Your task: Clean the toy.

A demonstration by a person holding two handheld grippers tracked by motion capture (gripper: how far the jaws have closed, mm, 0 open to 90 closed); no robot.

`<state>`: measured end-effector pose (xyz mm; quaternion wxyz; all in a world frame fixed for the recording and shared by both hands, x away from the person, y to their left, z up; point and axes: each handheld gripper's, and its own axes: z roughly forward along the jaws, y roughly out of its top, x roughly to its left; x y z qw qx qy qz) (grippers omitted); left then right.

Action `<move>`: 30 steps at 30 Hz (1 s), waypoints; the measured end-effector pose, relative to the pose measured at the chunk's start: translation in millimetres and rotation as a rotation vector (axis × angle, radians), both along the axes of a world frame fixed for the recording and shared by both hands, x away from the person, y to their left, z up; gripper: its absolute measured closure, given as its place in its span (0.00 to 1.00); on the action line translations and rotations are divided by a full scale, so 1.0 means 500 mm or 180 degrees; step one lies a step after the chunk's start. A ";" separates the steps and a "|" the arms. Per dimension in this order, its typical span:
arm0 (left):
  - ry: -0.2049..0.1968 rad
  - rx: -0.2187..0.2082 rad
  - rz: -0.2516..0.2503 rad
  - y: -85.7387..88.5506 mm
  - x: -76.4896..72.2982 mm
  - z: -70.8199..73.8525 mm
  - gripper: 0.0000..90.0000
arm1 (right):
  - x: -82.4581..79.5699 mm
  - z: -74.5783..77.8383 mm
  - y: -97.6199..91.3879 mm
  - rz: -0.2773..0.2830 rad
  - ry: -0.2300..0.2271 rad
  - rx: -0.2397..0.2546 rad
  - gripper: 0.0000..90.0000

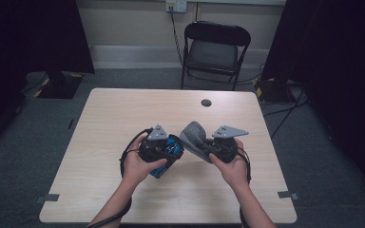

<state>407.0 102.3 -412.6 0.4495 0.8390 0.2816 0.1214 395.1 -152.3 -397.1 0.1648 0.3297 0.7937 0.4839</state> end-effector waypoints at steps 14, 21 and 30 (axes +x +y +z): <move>-0.0007 0.0009 0.0094 0.017 0.010 0.005 0.28 | -0.021 -0.009 -0.006 0.0300 0.0077 0.0044 0.90; -0.0026 -0.0011 0.0149 0.029 0.012 0.007 0.28 | -0.027 -0.019 -0.011 0.0415 0.0163 0.0016 0.90; -0.0053 -0.0052 0.0104 0.027 0.001 0.015 0.28 | -0.017 -0.006 -0.060 0.0116 0.0151 0.0399 0.90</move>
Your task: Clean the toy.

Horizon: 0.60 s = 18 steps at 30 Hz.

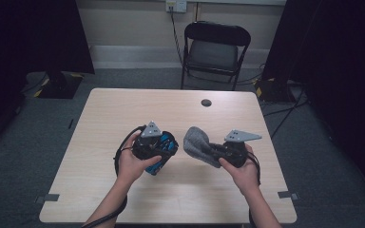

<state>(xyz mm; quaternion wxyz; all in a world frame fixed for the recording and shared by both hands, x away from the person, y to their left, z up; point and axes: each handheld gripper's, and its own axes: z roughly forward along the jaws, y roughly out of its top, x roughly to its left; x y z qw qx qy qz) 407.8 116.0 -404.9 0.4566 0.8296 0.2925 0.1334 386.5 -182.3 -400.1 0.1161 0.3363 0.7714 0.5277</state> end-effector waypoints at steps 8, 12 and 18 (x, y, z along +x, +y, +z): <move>-0.0026 -0.0023 -0.0114 -0.024 -0.012 0.004 0.28 | 0.025 0.019 -0.014 -0.0276 0.0044 0.0311 0.90; -0.0036 -0.0025 -0.0164 -0.037 -0.016 0.006 0.28 | 0.034 0.023 -0.003 -0.0282 0.0076 0.0339 0.90; -0.0014 0.0026 -0.0201 -0.047 -0.012 0.000 0.28 | 0.038 0.032 0.021 -0.0226 0.0026 0.0215 0.90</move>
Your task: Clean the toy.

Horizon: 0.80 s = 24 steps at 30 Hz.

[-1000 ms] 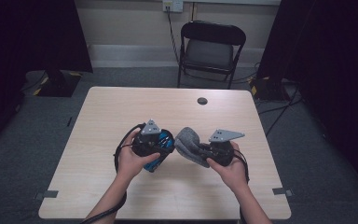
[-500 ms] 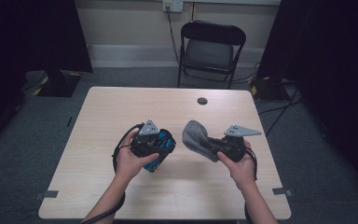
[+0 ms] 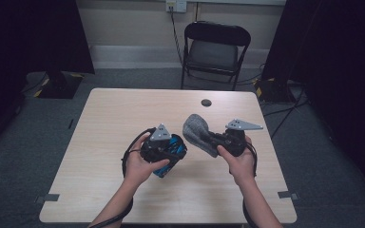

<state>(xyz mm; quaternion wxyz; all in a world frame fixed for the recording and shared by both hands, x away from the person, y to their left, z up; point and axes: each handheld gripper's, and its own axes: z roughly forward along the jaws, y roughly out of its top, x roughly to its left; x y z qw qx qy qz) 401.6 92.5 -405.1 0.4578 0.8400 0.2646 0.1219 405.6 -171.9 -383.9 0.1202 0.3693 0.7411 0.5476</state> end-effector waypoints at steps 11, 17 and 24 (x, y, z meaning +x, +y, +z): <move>0.0004 -0.0008 -0.0068 -0.010 -0.005 -0.003 0.28 | 0.011 0.008 0.025 -0.0001 0.0011 -0.0069 0.90; 0.0033 -0.0018 -0.0087 -0.012 -0.005 -0.007 0.28 | 0.016 -0.001 0.044 0.0020 0.0057 -0.0092 0.89; 0.0028 -0.0031 -0.0086 -0.008 -0.003 -0.011 0.28 | 0.017 -0.013 0.066 0.0155 0.0146 -0.0223 0.89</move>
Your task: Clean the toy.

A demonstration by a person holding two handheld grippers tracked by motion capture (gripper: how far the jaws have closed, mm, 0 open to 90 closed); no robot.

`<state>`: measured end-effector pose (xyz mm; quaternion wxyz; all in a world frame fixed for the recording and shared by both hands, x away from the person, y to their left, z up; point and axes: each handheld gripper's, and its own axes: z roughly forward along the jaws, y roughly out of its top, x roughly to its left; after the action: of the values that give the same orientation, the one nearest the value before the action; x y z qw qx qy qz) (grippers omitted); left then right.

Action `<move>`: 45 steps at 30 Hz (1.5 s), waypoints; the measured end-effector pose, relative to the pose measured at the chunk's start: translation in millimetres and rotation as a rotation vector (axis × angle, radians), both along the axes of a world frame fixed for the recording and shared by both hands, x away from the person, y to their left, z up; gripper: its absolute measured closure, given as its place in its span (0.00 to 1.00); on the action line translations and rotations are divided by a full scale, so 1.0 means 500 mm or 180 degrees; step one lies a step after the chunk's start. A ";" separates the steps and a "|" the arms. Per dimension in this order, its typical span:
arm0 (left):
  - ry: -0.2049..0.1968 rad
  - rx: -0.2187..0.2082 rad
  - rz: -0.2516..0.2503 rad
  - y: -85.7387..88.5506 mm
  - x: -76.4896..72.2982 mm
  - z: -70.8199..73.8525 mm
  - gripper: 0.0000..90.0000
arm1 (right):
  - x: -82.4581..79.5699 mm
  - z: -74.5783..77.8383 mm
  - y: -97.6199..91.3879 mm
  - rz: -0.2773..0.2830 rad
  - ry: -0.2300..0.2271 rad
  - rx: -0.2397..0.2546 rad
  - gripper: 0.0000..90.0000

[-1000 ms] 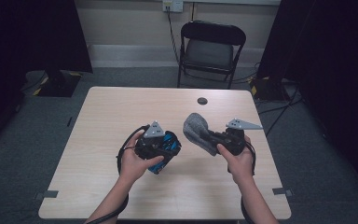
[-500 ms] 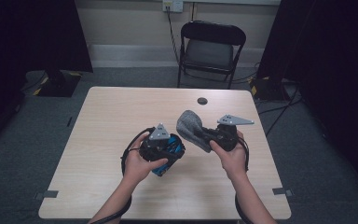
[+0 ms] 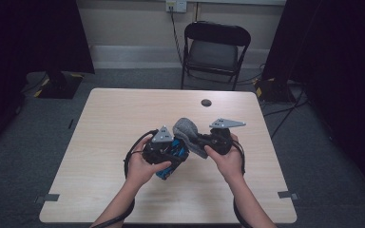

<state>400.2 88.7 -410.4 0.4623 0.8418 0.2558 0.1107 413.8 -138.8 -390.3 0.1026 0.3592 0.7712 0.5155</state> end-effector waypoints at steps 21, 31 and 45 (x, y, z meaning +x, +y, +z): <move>-0.0026 0.0022 0.0112 0.015 0.004 0.001 0.28 | -0.008 -0.010 -0.008 0.0119 0.0090 -0.0011 0.89; -0.0018 0.0028 0.0241 0.039 0.017 0.001 0.28 | -0.029 -0.017 -0.015 0.0227 0.0092 0.0010 0.89; -0.0082 0.0012 0.0356 0.054 0.030 0.008 0.28 | -0.053 -0.034 -0.026 0.0390 0.0109 -0.0036 0.89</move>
<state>415.2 115.7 -406.4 0.4570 0.8256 0.2962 0.1476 387.2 -151.7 -407.5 0.0596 0.3195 0.7963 0.5101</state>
